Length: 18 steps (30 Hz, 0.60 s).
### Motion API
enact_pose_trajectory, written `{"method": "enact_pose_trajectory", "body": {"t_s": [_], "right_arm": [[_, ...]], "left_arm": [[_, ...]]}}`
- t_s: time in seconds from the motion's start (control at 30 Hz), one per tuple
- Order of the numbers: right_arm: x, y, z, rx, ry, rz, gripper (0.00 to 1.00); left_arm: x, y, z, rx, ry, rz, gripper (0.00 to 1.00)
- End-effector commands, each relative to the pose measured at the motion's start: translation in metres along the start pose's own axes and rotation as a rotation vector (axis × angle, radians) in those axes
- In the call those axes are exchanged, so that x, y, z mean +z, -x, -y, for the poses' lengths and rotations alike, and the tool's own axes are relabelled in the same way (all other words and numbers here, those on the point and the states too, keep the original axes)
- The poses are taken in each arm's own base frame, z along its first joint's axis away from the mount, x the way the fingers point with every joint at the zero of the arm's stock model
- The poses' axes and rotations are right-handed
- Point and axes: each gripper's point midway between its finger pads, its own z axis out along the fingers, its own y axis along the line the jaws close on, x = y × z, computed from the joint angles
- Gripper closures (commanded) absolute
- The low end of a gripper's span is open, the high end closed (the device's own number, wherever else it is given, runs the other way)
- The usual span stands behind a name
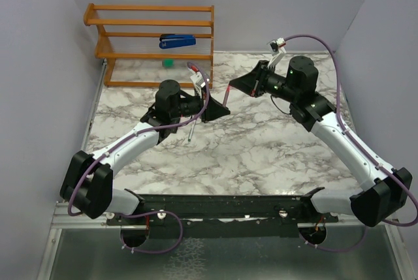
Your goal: Insert the pens into the pen caps
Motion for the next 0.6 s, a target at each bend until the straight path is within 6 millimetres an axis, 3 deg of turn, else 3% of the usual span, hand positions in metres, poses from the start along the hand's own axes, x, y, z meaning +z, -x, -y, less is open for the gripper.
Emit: {"method": "enact_pose_trajectory", "body": {"t_s": [0.0,0.3,0.57], "right_arm": [[-0.005,-0.005,-0.006,-0.009,0.022,-0.015,1.00],[-0.010,0.019,-0.010,-0.048,0.005,0.092,1.00],[-0.007,0.020,-0.008,-0.048,0.004,0.089,1.00]], "left_arm": [[0.004,0.011,0.002,0.017,-0.006,0.026,1.00],[0.003,0.005,0.002,0.001,-0.008,0.016,1.00],[0.003,0.005,0.003,0.001,-0.011,0.018,1.00]]}}
